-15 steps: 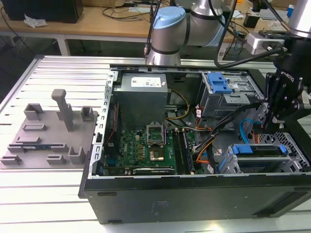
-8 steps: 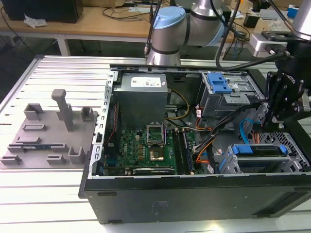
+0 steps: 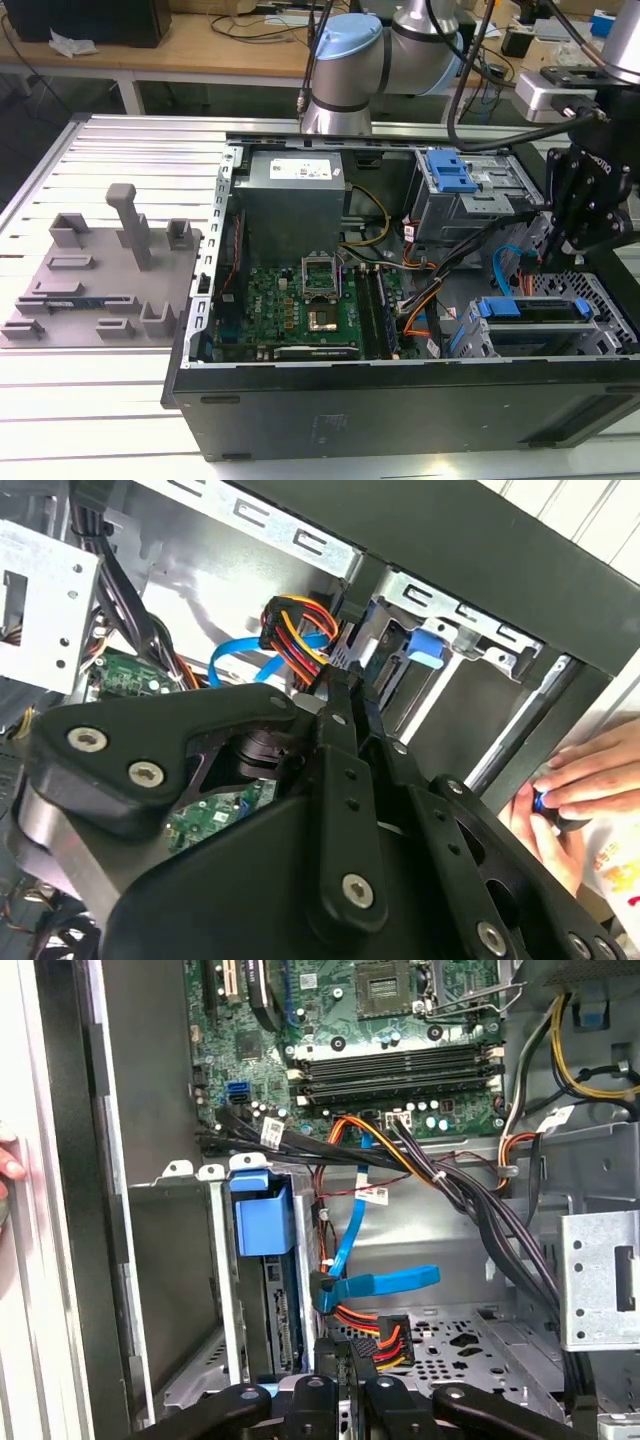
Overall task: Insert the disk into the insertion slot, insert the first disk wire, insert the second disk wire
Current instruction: 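Insert the first disk wire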
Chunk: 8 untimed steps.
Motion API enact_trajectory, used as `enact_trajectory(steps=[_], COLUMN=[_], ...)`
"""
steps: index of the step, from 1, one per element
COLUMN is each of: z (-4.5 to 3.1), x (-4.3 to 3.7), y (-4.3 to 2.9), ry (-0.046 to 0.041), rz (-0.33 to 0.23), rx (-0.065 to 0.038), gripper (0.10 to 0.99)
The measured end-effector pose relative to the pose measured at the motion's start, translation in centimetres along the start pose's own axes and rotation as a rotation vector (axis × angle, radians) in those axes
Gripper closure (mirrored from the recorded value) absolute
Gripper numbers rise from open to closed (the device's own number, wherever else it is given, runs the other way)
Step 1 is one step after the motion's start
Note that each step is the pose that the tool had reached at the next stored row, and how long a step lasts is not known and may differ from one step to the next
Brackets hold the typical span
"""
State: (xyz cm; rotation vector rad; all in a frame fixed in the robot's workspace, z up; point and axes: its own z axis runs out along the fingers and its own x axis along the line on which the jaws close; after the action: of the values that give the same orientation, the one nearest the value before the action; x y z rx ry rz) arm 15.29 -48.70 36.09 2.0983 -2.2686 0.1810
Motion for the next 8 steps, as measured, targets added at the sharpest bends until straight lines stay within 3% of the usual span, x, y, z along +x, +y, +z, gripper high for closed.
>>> enact_trajectory(steps=[3, 4, 8], z=[0.05, 0.08, 0.18], x=[0.4, 0.63, 1.52], y=[-0.05, -0.1, -0.22], ry=[-0.0042, -0.0134, -0.0325], rz=[-0.002, -0.002, -0.003], rx=[-0.001, -0.002, -0.003], gripper=[0.914, 0.914, 0.914])
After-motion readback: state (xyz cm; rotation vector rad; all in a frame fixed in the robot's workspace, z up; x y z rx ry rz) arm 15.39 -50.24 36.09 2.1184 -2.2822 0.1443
